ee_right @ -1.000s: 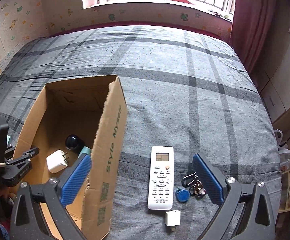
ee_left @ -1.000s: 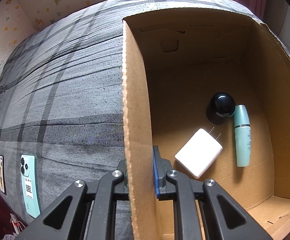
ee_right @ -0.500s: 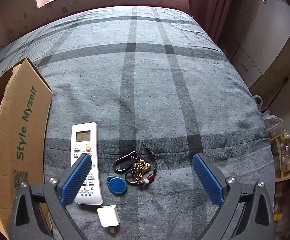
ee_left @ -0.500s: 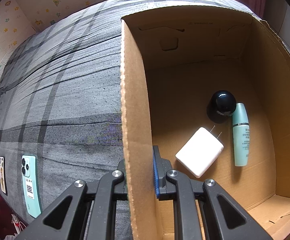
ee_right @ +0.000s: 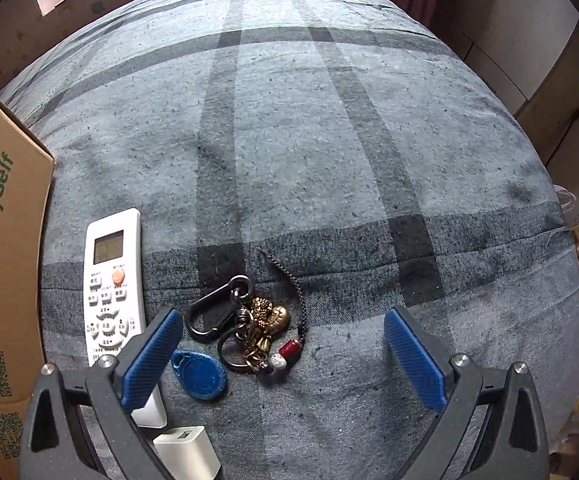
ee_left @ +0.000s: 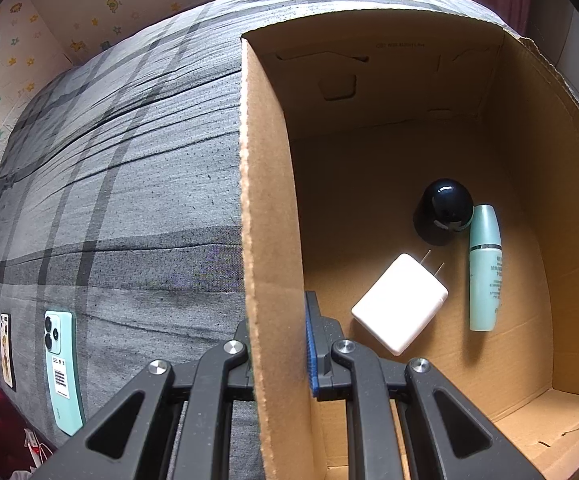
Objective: Organize rigid objects
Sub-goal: 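Move the right gripper back to the keyring beside the remote, then close the right gripper on the keyring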
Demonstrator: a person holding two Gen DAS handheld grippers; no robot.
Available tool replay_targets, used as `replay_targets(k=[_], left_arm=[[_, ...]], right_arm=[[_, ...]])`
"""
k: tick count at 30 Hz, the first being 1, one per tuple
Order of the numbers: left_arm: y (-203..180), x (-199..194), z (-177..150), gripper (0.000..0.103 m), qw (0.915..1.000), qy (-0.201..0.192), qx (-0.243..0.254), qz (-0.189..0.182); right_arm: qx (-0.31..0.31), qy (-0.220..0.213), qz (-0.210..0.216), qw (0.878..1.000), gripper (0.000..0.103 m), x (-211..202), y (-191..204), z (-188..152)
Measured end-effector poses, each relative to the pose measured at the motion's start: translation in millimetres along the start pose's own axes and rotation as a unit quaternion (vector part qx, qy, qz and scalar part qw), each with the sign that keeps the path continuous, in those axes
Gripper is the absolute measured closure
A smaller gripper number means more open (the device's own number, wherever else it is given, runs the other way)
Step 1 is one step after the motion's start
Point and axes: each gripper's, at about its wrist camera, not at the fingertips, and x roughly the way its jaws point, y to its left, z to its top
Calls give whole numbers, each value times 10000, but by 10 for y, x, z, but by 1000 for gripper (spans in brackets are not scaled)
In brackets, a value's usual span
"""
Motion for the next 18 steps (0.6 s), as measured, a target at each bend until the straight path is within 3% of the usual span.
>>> replay_targets(k=[12, 15, 17, 18], left_arm=[[-7, 17, -5, 88, 10000, 17, 13, 31], [-12, 16, -4, 88, 10000, 14, 11, 43], [-12, 15, -3, 88, 10000, 16, 10, 48], [-14, 14, -3, 88, 10000, 14, 11, 45]], right_arm=[[94, 184, -21, 9998, 1, 222, 67, 2], [149, 190, 93, 9997, 11, 226, 16, 10], [161, 179, 138, 9996, 21, 207, 12, 11], [163, 174, 173, 9996, 31, 180, 5, -6]])
